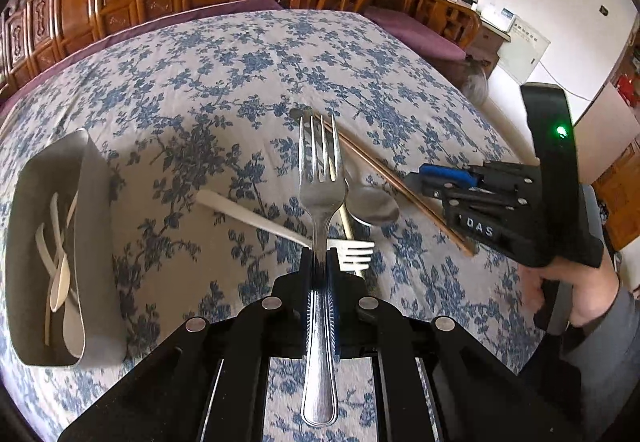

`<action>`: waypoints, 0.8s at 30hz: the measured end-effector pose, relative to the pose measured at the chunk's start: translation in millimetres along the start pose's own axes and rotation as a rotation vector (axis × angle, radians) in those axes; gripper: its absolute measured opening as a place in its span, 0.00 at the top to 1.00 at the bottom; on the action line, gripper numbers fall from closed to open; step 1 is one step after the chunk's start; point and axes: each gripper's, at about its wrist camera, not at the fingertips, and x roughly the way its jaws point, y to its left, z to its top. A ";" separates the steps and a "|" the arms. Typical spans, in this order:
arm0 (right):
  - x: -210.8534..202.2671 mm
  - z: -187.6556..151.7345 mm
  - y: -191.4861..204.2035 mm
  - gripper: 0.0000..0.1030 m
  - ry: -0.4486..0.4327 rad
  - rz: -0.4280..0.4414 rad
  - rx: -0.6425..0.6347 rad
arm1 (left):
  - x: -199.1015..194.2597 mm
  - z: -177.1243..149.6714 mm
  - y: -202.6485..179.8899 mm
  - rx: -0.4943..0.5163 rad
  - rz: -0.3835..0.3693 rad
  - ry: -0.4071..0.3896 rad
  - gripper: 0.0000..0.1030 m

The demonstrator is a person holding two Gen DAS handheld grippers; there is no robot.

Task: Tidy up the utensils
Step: 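Close the left tool on a metal fork handle, then grasp a wooden chopstick with the right tool while the left tool carries the fork to the tray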

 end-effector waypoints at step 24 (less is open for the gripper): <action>6.6 -4.8 10.6 0.94 0.053 -0.044 -0.089 | -22.5 -7.1 3.1 -0.001 0.033 -0.025 0.94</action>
